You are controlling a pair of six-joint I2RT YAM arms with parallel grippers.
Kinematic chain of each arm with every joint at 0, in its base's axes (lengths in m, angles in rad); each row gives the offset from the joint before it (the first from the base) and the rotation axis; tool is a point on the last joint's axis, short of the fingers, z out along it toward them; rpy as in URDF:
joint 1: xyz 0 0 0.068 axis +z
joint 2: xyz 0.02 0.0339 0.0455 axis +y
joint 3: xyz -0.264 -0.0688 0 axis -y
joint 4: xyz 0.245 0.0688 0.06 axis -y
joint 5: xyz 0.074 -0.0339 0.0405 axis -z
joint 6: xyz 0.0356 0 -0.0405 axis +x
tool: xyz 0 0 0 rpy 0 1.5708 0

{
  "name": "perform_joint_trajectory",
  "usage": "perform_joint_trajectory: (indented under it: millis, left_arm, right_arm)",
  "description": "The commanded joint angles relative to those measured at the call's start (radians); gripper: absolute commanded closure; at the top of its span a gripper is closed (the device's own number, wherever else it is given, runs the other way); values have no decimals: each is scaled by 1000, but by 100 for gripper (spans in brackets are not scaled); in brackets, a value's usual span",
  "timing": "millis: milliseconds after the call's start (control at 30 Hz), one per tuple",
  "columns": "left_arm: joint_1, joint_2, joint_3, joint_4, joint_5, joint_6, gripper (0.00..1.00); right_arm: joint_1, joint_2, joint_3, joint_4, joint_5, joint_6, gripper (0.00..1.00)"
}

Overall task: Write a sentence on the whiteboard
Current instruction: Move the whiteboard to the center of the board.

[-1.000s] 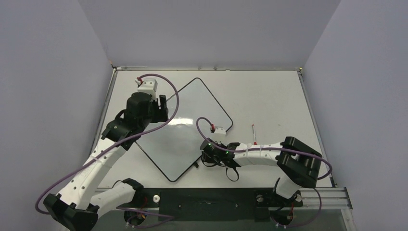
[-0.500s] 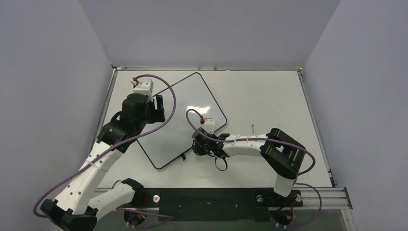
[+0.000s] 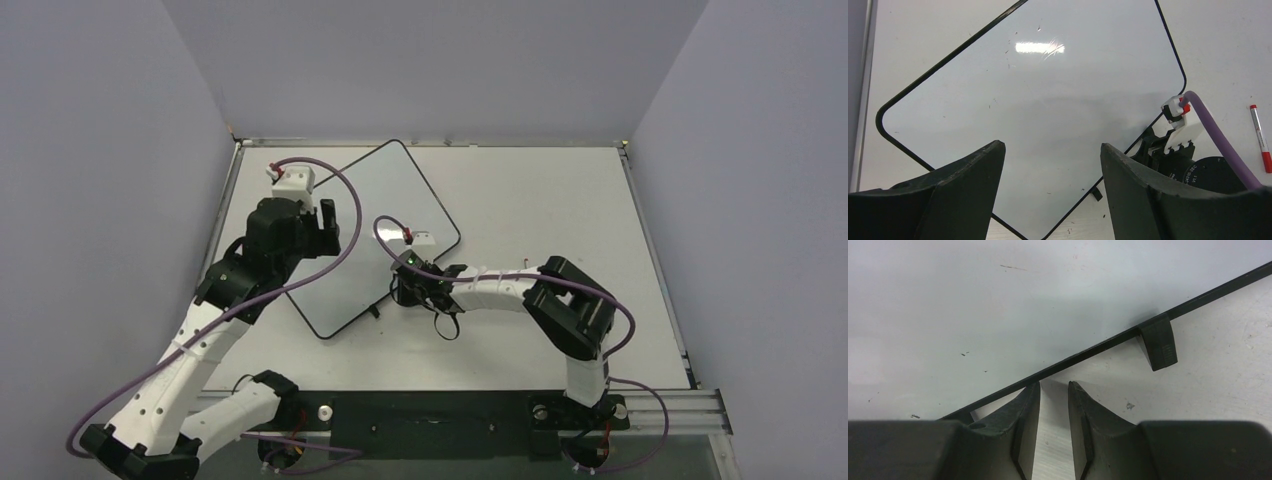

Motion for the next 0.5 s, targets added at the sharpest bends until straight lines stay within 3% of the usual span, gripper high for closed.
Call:
perform_joint_trajectory:
  millis: [0,200,467]
  left_arm:
    - [7,-34,-7,11,23,23,32]
    - [7,-52,-26,25,38,24,32]
    - [5,-65,-59,61,93,29,32]
  right_arm:
    - [-19,10,-52,-91,35,-32,75]
    - [-25,-187,-202,-168,93,-46,63]
    - [-77,-429,-211,-408,229,-85,53]
